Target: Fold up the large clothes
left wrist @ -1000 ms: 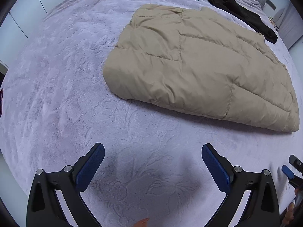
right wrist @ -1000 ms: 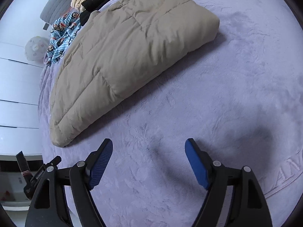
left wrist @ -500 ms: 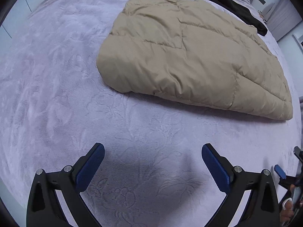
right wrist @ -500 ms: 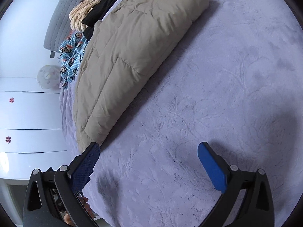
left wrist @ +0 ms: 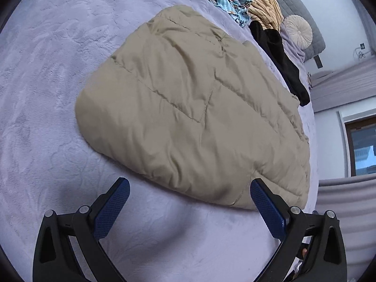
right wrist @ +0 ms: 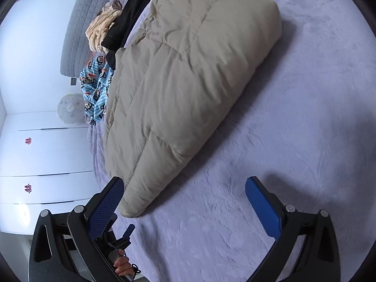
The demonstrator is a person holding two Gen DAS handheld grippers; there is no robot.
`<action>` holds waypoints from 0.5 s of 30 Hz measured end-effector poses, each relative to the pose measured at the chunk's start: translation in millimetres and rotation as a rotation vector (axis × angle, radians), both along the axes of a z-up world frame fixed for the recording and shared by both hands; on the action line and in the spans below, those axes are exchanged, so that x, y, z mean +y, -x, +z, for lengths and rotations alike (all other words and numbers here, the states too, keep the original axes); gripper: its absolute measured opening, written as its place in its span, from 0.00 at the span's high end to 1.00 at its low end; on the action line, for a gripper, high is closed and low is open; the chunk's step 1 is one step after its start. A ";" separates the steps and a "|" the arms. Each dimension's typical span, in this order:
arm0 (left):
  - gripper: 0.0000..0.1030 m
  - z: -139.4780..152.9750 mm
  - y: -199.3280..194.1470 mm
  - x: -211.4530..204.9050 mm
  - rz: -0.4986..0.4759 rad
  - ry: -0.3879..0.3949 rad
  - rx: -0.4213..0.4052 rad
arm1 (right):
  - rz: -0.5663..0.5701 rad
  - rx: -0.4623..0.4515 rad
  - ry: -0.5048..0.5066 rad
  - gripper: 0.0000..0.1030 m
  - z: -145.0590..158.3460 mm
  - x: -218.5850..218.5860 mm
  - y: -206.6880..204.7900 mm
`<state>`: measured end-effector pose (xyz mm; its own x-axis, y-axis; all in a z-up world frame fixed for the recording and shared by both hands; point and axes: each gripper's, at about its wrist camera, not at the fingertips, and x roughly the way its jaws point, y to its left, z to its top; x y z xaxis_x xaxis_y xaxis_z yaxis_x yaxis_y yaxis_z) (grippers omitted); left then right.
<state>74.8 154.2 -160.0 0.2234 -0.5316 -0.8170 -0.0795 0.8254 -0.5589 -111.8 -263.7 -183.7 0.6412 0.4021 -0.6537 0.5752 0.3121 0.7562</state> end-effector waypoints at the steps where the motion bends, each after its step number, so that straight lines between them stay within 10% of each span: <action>1: 0.00 -5.7 1.0 -0.8 0.001 0.015 0.005 | 0.002 0.000 -0.002 0.00 -1.7 -3.9 -5.4; 15: 0.00 -40.4 -44.7 -22.7 0.115 0.138 0.004 | -0.011 -0.067 -0.175 0.00 -44.5 -22.1 -64.1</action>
<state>119.4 131.5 -200.5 0.2858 -0.6100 -0.7391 -0.1718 0.7261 -0.6658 -47.7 -285.9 -228.2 0.6860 0.4981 -0.5303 0.5246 0.1664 0.8349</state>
